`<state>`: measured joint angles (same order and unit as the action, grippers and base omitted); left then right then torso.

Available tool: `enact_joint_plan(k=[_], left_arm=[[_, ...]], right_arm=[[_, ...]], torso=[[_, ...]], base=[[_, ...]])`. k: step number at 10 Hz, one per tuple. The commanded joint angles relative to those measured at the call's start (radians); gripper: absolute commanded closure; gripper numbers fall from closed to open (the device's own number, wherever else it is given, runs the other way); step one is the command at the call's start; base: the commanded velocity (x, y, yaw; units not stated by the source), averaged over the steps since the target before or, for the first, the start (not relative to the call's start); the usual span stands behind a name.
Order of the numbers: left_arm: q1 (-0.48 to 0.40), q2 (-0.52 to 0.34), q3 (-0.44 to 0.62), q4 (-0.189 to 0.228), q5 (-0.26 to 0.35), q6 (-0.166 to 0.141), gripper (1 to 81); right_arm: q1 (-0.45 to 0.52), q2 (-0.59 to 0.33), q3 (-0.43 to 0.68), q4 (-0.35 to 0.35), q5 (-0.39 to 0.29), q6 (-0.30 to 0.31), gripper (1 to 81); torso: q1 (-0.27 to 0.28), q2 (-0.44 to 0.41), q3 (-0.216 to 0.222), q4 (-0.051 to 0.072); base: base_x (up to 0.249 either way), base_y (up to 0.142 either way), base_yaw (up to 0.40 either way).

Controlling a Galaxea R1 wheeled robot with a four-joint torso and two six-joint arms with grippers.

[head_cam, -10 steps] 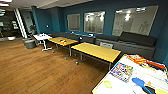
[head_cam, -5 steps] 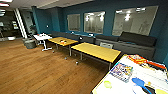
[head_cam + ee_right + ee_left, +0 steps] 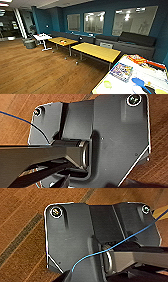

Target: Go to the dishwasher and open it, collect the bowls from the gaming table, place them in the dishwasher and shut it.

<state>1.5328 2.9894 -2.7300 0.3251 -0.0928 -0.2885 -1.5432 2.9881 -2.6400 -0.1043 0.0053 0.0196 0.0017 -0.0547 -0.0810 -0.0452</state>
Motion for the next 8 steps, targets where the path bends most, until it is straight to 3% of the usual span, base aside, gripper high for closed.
enact_joint_plan(k=[1, 8], left_arm=[[-0.044, -0.002, -0.001, 0.006, 0.047, 0.003, 1.0], [-0.044, -0.006, -0.001, 0.002, 0.047, 0.003, 1.0]], right_arm=[[0.044, 0.001, 0.002, 0.0, -0.054, 0.002, 1.0], [0.04, 0.005, 0.0, 0.0, -0.053, 0.003, 1.0]], torso=[[0.0, 0.0, 0.0, 0.0], [0.0, 0.0, 0.0, 0.0]], base=[[0.0, 0.0, -0.326], [0.0, 0.0, -0.348]])
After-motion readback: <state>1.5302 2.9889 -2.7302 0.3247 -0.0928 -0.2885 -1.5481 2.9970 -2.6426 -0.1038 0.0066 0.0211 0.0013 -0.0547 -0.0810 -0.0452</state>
